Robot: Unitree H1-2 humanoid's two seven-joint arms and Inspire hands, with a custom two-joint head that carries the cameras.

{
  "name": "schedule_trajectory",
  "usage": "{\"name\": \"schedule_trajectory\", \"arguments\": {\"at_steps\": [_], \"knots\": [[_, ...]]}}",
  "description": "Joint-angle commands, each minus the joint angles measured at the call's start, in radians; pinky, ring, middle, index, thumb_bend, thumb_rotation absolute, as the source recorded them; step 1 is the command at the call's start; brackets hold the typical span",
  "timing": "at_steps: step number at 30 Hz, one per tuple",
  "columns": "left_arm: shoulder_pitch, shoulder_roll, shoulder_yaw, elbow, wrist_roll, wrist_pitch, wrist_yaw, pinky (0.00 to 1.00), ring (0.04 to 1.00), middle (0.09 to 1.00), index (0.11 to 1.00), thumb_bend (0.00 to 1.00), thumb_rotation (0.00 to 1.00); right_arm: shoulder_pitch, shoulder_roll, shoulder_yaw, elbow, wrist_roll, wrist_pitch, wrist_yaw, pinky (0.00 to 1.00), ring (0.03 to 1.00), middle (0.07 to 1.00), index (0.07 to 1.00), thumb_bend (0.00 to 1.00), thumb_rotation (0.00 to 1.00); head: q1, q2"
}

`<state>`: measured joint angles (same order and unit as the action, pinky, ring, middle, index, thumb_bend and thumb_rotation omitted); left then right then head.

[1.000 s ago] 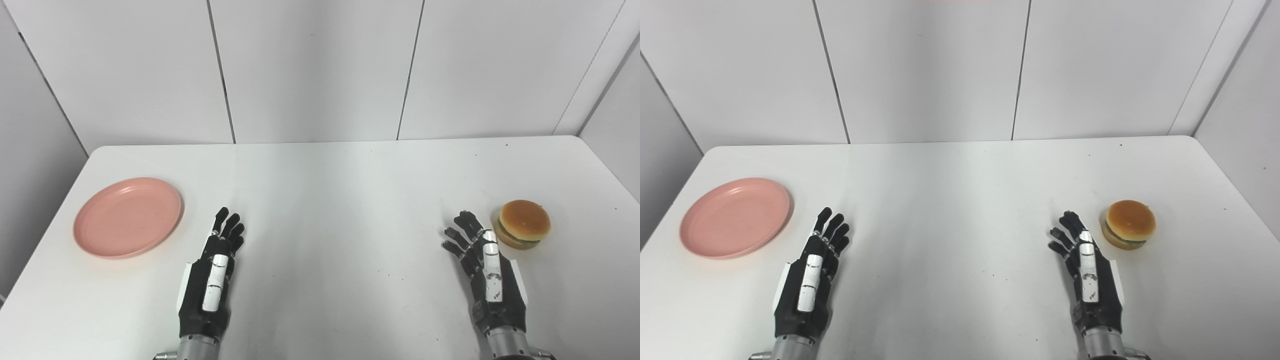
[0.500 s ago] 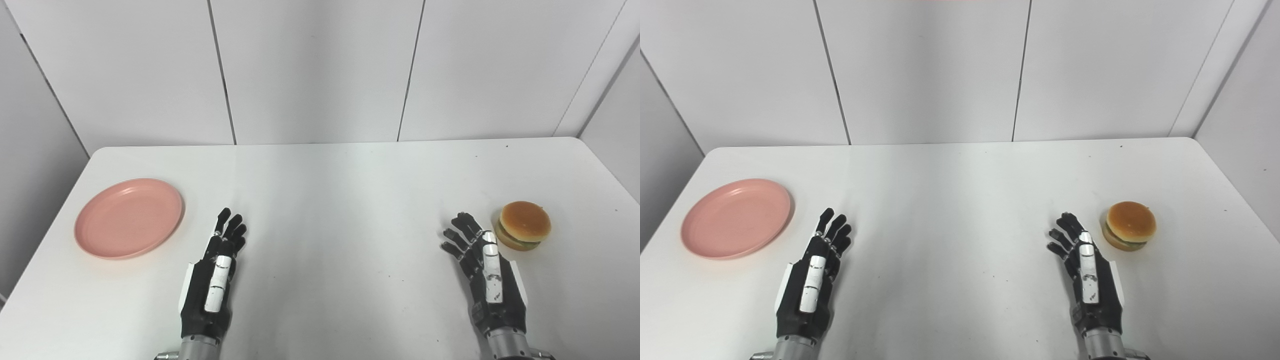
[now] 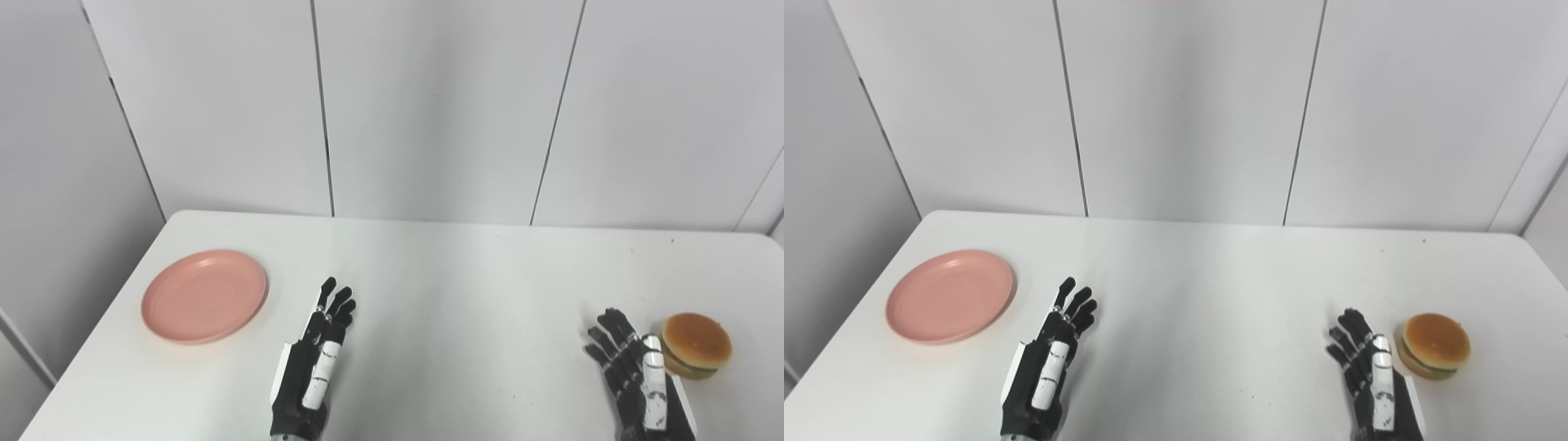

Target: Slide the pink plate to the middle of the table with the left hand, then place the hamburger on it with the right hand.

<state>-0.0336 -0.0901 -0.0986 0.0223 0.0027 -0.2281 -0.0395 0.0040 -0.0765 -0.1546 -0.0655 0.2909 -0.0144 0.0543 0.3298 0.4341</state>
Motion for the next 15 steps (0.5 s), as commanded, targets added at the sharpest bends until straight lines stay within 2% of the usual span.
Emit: {"name": "schedule_trajectory", "arguments": {"at_steps": [1, 7, 15], "knots": [[0.025, -0.01, -0.007, 0.074, 0.017, -0.036, 0.012, 0.93, 0.919, 0.933, 0.948, 0.71, 0.83, 0.028, -0.009, -0.011, 0.055, 0.008, -0.007, 0.014, 0.9, 0.881, 0.895, 0.876, 0.69, 1.0, 0.012, -0.003], [0.017, -0.012, -0.011, 0.093, 0.036, -0.047, 0.024, 0.9, 0.928, 0.942, 0.942, 0.68, 0.83, 0.024, -0.015, -0.01, 0.062, 0.01, -0.001, 0.015, 0.91, 0.886, 0.913, 0.895, 0.71, 1.0, 0.031, -0.007], [0.019, -0.002, -0.002, 0.099, 0.014, -0.053, 0.014, 0.9, 0.929, 0.941, 0.945, 0.69, 0.83, 0.024, -0.005, 0.003, 0.071, -0.006, -0.013, 0.012, 0.88, 0.867, 0.894, 0.865, 0.73, 1.0, -0.002, -0.021]]}}
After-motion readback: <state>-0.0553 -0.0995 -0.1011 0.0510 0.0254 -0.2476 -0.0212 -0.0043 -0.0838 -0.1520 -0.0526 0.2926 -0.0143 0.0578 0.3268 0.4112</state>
